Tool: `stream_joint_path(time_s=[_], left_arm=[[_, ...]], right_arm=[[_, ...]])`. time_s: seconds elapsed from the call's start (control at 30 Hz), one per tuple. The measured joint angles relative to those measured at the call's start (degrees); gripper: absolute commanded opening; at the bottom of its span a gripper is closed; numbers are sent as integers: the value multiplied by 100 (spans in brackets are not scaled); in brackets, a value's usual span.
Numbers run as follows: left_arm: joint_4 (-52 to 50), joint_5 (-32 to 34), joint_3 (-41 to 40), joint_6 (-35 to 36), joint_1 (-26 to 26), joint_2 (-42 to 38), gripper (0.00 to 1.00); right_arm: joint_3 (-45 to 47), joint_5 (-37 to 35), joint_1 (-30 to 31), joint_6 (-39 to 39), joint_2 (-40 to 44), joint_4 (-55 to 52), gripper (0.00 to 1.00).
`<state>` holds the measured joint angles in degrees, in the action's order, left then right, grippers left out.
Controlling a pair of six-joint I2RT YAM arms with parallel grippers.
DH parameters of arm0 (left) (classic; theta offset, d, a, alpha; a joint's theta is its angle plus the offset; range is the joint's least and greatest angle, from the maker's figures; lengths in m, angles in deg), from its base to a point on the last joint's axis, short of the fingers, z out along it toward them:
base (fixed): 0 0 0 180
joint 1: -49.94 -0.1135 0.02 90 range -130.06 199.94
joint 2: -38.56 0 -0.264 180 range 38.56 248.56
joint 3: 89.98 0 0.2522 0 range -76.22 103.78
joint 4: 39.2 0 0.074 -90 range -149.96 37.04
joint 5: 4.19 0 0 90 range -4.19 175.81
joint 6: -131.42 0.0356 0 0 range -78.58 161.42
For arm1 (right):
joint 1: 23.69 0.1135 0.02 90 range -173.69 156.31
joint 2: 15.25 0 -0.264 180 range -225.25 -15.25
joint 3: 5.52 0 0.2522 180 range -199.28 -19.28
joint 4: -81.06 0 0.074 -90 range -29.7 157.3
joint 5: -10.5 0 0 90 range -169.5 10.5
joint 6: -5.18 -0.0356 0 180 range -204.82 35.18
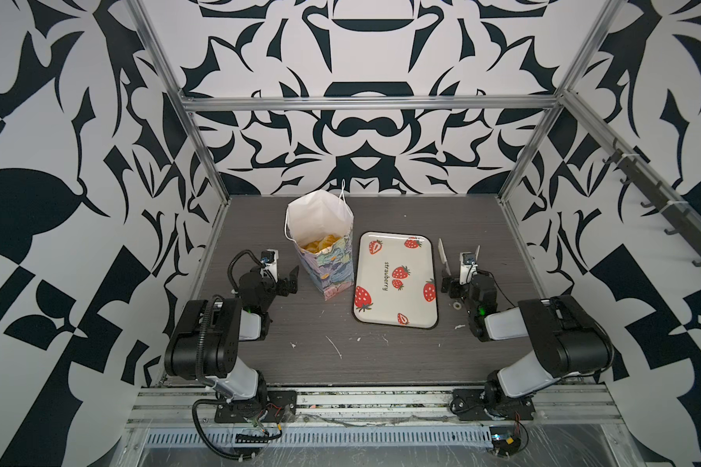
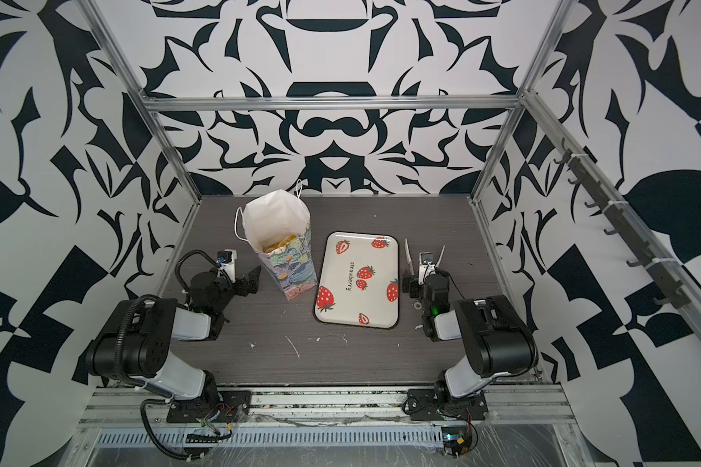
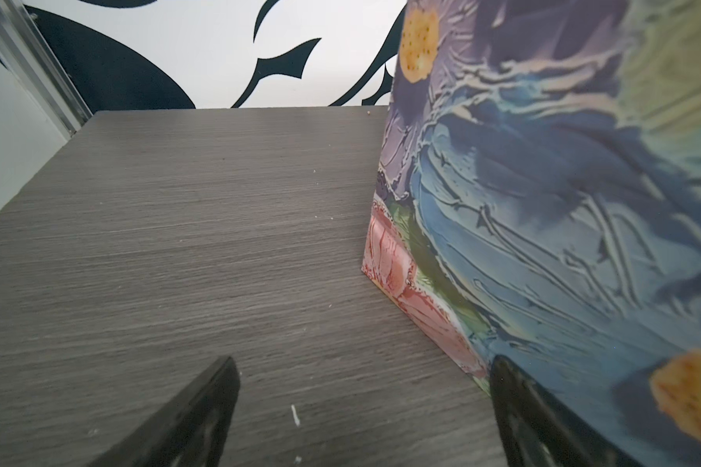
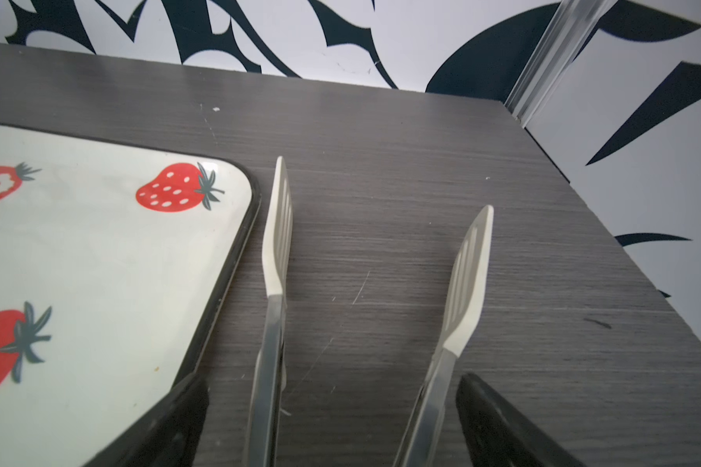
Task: Pack bread into a paper bag
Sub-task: Reset both arms
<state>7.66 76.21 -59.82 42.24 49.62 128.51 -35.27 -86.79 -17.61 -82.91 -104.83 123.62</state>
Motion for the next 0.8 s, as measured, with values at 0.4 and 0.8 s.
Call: stream_joint_path(time_s=[0.4,0.8], left_arm=[[-44,79,17,-37,0,0,99],[-46,79,20,-39,0,0,99]], right_arm=[[-267,-214,0,-24,0,-343,99],[-269,-387,0,-70,0,-382,99]])
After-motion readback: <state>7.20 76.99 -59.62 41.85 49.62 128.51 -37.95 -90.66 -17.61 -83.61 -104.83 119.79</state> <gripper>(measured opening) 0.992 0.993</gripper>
